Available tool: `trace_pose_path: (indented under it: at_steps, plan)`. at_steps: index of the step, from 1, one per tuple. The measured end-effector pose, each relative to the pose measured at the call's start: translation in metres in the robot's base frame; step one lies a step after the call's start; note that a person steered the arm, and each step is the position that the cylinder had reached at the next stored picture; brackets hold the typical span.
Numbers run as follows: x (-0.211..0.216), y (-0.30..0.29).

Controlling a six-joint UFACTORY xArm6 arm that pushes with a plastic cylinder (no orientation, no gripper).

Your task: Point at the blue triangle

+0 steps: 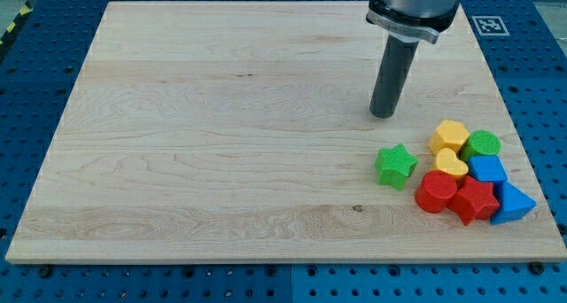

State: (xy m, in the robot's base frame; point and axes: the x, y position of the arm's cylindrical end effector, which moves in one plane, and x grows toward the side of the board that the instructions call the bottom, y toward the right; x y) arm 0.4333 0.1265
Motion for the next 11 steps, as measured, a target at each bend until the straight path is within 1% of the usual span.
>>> trace_pose_path:
  at_steps: [1, 2, 3, 4, 5, 6, 7, 8, 10, 11]
  plan:
    - [0.0, 0.0]
    - [-0.003, -0.014]
    - [0.002, -0.044]
    - [0.038, -0.064]
    - [0.093, -0.073]
    - [0.158, -0.068]
    - [0.185, -0.047]
    - [0.186, -0.027]
    - [0.185, 0.044]
    - [0.185, 0.089]
